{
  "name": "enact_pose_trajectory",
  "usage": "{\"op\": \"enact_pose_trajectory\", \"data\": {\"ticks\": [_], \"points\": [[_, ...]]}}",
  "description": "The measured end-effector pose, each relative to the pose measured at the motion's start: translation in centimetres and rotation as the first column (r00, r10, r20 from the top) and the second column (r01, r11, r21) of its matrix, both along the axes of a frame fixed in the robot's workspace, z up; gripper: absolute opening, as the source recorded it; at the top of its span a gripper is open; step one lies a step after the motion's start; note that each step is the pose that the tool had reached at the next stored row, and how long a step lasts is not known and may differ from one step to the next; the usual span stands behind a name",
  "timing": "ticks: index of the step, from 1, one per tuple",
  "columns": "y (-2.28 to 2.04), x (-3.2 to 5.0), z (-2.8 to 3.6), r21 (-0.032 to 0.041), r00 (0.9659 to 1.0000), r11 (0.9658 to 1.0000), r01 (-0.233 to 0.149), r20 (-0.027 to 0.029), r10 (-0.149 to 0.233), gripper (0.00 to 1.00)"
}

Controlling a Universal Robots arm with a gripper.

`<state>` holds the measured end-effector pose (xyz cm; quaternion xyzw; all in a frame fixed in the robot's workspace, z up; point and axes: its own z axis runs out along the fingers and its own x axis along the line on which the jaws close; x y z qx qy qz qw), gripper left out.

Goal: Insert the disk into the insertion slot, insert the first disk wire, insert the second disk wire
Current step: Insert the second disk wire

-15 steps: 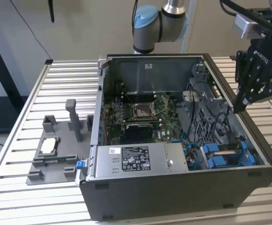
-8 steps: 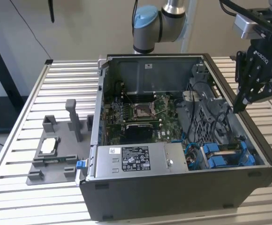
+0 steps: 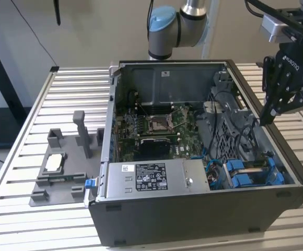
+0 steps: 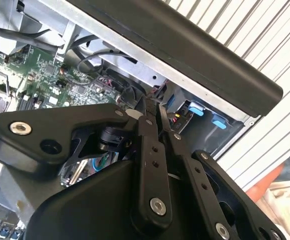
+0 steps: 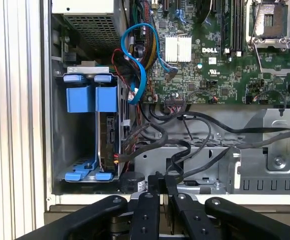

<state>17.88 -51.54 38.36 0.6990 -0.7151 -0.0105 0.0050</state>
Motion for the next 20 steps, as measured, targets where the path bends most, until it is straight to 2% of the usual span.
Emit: {"op": "enact_pose_trajectory", "data": {"ticks": [9, 20], "points": [[0.00, -0.73, 0.49, -0.0002, 1.0000, 1.0000, 0.000, -0.0001, 0.000, 0.16], [-0.09, -2.00, 0.60, -0.0001, 1.0000, 1.0000, 0.000, 0.0000, 0.000, 0.16]]}}
